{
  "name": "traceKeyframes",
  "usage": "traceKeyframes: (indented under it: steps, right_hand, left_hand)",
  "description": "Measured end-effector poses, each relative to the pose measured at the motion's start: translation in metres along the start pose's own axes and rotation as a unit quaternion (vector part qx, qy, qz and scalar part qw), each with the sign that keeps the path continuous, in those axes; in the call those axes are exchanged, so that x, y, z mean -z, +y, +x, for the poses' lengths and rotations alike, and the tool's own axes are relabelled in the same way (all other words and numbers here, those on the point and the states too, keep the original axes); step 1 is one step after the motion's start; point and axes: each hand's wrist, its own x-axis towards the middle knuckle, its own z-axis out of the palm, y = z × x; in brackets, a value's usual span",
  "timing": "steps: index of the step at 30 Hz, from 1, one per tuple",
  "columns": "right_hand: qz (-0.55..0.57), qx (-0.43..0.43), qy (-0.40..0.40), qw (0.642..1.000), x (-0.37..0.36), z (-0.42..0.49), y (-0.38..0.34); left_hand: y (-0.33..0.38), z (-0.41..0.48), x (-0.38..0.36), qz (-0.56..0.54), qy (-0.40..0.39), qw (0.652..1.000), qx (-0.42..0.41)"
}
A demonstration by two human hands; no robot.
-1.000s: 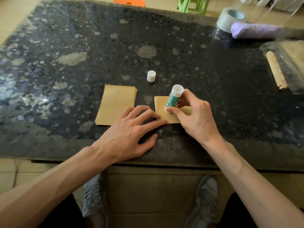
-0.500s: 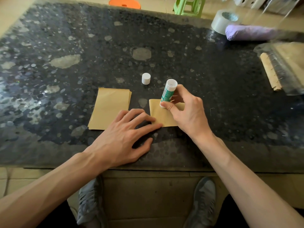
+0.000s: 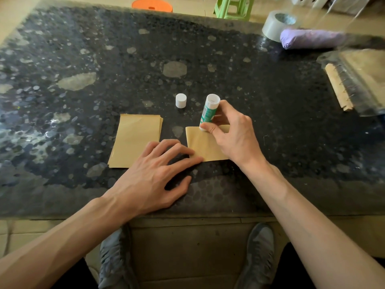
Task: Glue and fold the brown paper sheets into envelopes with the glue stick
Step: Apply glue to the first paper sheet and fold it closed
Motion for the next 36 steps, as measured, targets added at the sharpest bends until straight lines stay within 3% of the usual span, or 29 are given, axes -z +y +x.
traceKeyframes:
  steps: [7,11,16,25,30,36]
  right_hand:
    - [0.206,-0.061,0.085,0.973,0.015,-0.015,0.003]
    - [0.23,-0.075,0.051,0.969,0.028,-0.031,0.001]
    - [0.194,-0.064,-0.021,0.979,0.024,-0.045,-0.006]
    - [0.095,-0.032,-0.079,0.992,0.024,-0.043,-0.013]
    - [0.084,-0.029,-0.072,0.993,0.024,-0.042,-0.022]
    - [-0.005,0.009,-0.073,0.997,0.021,-0.036,-0.027]
  left_hand:
    - [0.0,0.0,0.0,0.0,0.0,1.0,0.003]
    - [0.001,0.001,0.0,0.004,-0.004,1.0,0.003]
    - [0.002,0.001,0.001,0.008,0.002,1.0,0.002]
    - [0.003,0.001,0.001,0.015,-0.001,1.0,0.003]
    - [0.005,0.002,0.001,0.016,-0.006,1.0,0.007]
    - [0.004,0.001,0.002,0.008,-0.001,1.0,0.006]
